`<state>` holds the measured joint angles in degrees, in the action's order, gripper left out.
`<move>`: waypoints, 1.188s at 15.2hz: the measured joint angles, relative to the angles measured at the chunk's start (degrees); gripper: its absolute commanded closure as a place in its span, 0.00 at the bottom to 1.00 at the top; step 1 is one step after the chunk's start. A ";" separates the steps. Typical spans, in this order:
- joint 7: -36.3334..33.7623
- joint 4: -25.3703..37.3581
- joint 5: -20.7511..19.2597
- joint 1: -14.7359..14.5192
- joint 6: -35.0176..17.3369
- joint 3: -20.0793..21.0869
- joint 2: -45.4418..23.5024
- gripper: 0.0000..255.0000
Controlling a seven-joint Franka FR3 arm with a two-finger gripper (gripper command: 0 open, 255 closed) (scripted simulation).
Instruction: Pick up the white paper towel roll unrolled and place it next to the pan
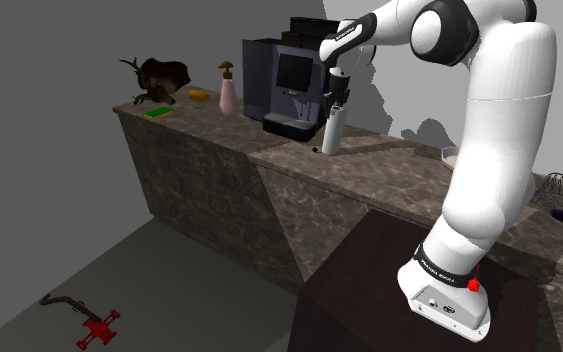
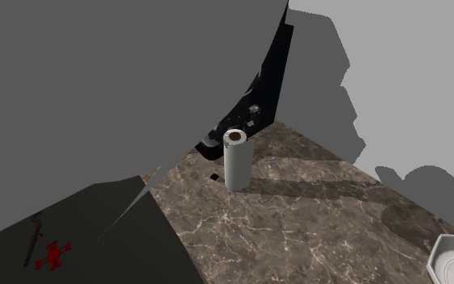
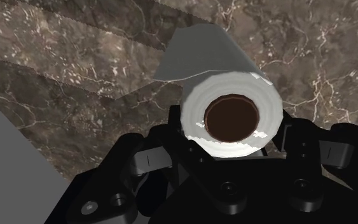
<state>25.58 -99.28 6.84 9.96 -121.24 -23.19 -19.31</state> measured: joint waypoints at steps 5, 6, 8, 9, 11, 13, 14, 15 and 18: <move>-0.26 1.67 -0.57 -0.05 2.63 -0.28 0.97 1.00; -0.39 2.31 -0.67 -0.09 3.35 -0.30 1.07 1.00; -0.48 3.37 -0.90 -0.10 4.82 -0.40 1.50 1.00; -0.59 3.79 -1.00 -0.15 5.41 -0.43 1.71 1.00; -0.57 5.23 -1.07 -0.04 6.93 -0.50 1.80 1.00; -0.66 6.00 -1.32 -0.09 8.21 -0.59 2.34 1.00; -0.70 6.86 -1.31 -0.05 8.97 -0.60 2.26 1.00; -0.70 7.23 -1.41 -0.05 9.59 -0.65 2.51 1.00; -0.87 8.97 -1.66 -0.08 11.75 -0.73 2.97 1.00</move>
<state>24.70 -90.31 5.18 9.88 -109.49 -23.92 -16.34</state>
